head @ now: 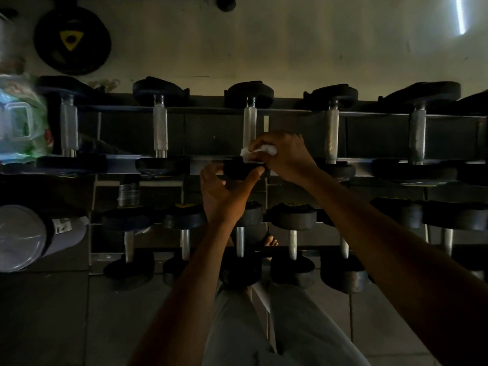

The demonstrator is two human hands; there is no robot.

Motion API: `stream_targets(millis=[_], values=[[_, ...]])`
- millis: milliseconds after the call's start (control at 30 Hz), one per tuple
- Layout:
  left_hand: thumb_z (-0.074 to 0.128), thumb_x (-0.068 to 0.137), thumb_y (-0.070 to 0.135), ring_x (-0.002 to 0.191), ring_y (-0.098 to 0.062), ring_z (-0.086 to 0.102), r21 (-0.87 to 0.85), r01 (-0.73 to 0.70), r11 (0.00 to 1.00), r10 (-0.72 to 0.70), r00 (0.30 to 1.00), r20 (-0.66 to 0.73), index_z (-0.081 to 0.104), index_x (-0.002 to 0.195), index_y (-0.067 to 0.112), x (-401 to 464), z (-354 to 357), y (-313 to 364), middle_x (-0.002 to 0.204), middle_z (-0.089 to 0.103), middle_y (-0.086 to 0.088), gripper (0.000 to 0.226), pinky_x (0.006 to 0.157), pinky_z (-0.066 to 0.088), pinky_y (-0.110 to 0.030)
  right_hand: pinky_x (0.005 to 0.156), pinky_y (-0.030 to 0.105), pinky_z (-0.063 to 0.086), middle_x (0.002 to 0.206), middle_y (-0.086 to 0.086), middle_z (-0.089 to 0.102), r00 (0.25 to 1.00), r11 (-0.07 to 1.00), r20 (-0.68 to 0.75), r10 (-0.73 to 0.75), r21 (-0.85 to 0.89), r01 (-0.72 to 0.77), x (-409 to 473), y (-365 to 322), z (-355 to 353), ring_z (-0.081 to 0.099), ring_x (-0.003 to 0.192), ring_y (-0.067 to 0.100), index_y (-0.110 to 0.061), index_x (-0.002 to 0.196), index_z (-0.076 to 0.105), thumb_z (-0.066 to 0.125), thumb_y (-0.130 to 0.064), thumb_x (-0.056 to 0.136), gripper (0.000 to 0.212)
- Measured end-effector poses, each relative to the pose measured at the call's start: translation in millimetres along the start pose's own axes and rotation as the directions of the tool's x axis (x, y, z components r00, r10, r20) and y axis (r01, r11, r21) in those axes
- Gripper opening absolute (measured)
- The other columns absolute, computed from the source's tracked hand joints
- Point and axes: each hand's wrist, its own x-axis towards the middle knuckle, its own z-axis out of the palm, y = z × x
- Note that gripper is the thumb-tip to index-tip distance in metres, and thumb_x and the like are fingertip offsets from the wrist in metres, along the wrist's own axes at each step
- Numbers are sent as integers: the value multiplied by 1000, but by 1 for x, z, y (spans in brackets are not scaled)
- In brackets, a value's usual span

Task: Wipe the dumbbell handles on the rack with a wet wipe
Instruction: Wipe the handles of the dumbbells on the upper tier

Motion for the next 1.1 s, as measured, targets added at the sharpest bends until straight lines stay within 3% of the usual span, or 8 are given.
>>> stream_targets(millis=[200,333,433,600,800,867,1000,1100], values=[[84,66,82,113,-8,60,-8,18,1000,-18,999,34,42,128,44,2,-1,-1,138,52,10,84,75,53,-22,80,20,44,97,-15,64,913,895,135,385,186,-405,-3,3,9,59,93,-3,-28,103,67,67,-32,98,6],[86,66,78,111,-8,60,-26,31,999,-30,998,52,42,129,44,4,-1,-3,140,50,9,84,73,54,-23,72,21,42,97,-1,67,848,792,286,447,315,-524,-5,-4,1,63,87,6,-18,110,70,61,-32,102,18],[86,66,79,110,-9,62,-27,35,999,-34,999,36,46,132,38,3,-1,-3,139,52,9,87,76,59,-29,70,22,44,100,-3,68,792,726,382,476,338,-599,-4,-7,-11,61,87,7,-24,117,69,65,-34,100,21],[84,66,82,108,-9,64,-30,16,999,-16,999,30,44,129,41,3,-2,-1,137,53,10,85,73,58,-26,68,27,43,107,-1,67,747,629,366,555,404,-665,2,-10,-13,58,86,13,-27,121,70,69,-37,97,26],[84,66,82,100,-7,66,-25,5,1000,-4,1000,29,49,131,35,4,-4,-1,133,55,10,88,61,52,-14,56,21,45,111,2,70,677,356,299,672,671,-650,31,-19,-15,58,75,10,-23,118,72,72,-28,95,23],[85,66,80,99,-7,67,-41,-1,999,3,1000,26,50,130,34,4,-3,-1,132,55,10,87,57,51,-10,59,23,44,111,3,69,644,325,283,710,681,-657,45,-23,-18,56,74,11,-23,116,71,71,-32,95,24],[87,67,78,100,-6,67,-64,19,998,-16,999,41,50,131,35,4,-2,-2,130,55,12,86,64,54,-15,47,21,40,106,3,68,578,264,286,764,679,-685,65,-21,-20,45,63,8,-26,115,71,73,-42,91,29],[87,67,78,99,-5,67,-61,15,998,-12,999,41,50,132,34,4,-2,-4,130,55,11,87,67,55,-19,55,22,44,107,0,67,584,269,263,768,695,-667,64,-21,-18,55,72,8,-24,118,70,73,-39,93,29]])
